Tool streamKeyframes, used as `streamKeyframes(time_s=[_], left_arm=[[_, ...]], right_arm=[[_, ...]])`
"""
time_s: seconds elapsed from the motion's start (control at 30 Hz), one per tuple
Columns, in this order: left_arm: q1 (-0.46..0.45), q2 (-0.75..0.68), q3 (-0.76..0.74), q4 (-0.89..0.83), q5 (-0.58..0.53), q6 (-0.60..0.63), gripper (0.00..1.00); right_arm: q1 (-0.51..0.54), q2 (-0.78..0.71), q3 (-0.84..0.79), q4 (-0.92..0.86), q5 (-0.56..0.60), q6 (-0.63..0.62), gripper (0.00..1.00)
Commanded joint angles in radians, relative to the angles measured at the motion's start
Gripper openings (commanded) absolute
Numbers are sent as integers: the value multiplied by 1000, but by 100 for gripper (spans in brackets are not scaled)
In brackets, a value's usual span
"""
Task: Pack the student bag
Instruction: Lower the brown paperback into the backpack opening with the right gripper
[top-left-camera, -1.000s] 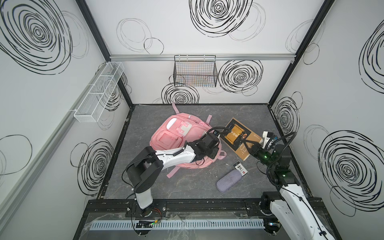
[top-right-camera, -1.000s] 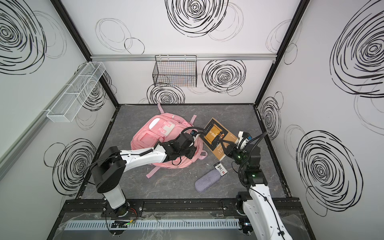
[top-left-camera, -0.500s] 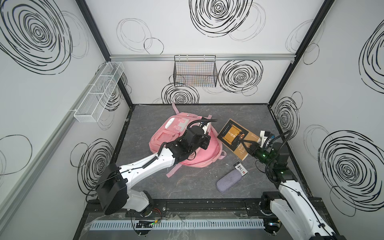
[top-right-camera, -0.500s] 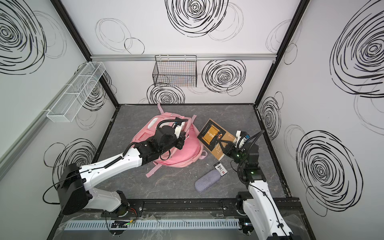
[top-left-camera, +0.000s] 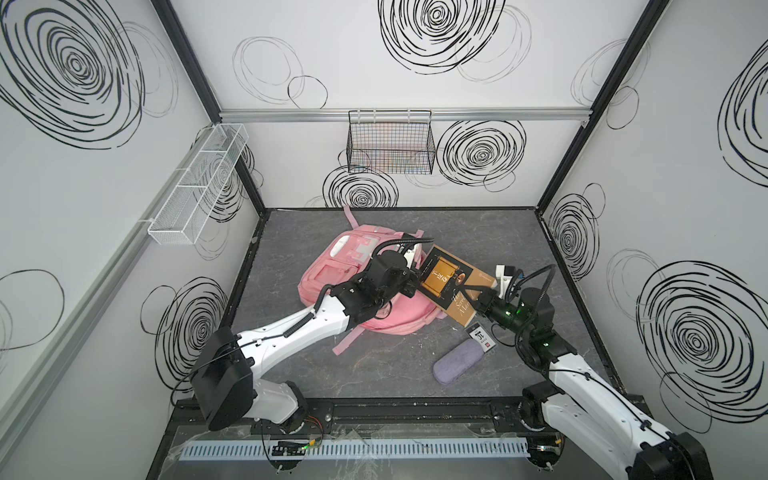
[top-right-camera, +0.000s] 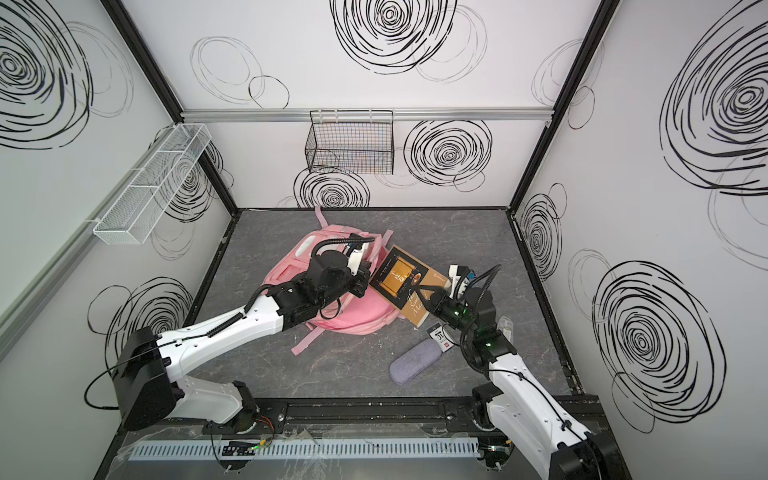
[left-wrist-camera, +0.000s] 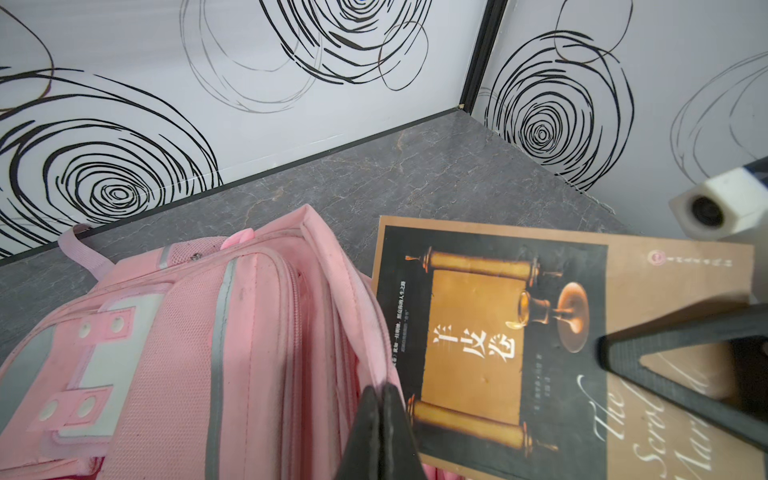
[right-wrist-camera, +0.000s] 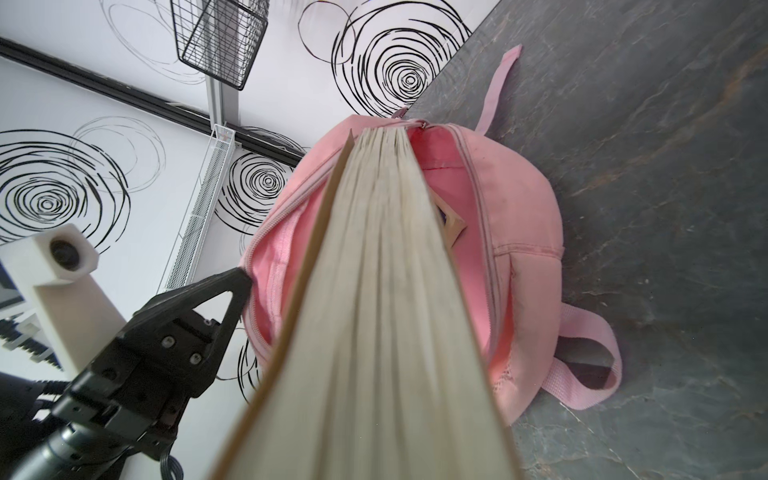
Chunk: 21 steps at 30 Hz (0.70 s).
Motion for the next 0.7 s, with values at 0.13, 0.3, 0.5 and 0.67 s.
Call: streamKeyframes(time_s=[0.13,0.3,0.5,0.67], left_arm=[[5,-74,-7,131,31,32,0],[19,-84,-29,145,49,11,0],[24,-120,-68,177,89,-32,0],[24,-135,-77,185,121,-57,0]], right_arm=[[90,136,82,185,107,66,0],[125,262,128,230,65,110,0],[175,338,140,323,115,169,0],[224,413,178,350,151,195,0]])
